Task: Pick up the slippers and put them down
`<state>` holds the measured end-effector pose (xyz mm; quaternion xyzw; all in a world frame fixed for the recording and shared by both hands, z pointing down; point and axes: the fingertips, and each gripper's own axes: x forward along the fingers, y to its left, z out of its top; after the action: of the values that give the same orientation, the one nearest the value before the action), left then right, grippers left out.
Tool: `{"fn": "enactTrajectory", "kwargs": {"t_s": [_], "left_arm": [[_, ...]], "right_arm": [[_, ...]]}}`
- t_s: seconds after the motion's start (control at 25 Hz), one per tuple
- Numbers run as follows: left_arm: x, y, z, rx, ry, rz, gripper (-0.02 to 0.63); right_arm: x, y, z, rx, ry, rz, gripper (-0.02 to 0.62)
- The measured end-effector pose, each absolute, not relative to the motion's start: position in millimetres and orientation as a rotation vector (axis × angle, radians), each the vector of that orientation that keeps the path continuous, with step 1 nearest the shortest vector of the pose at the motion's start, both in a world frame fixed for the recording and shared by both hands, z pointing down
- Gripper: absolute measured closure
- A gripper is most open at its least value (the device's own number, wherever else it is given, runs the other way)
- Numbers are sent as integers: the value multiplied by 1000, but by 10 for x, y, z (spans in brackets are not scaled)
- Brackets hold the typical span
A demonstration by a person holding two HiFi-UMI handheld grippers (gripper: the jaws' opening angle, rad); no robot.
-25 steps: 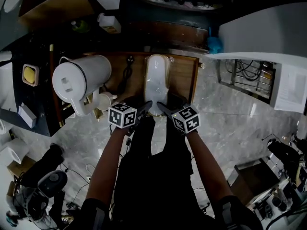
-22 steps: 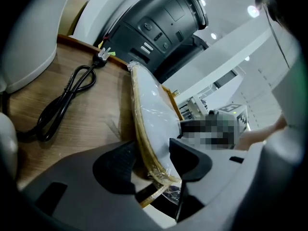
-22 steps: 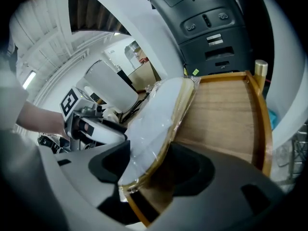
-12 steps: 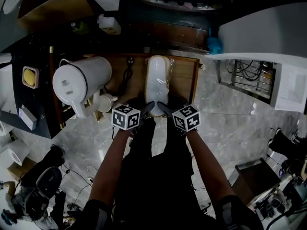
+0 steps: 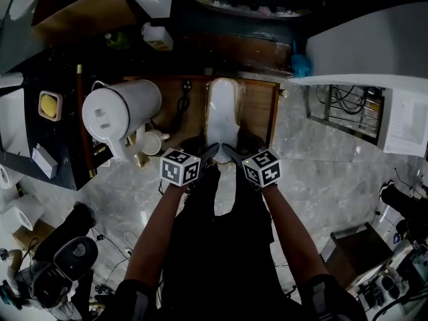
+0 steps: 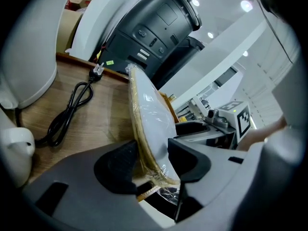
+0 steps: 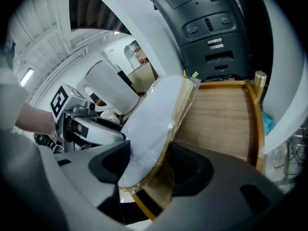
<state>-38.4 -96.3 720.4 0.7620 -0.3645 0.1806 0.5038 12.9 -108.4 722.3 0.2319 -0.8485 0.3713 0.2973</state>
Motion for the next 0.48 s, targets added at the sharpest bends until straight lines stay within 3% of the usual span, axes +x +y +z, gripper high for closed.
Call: {"fn": "enactTrajectory", "kwargs": {"t_s": [0.48], "left_arm": [[-401,-798,6724,1896,-883,373,405]], "right_arm": [[121,-914,6722,666,-2301,975,342]]}}
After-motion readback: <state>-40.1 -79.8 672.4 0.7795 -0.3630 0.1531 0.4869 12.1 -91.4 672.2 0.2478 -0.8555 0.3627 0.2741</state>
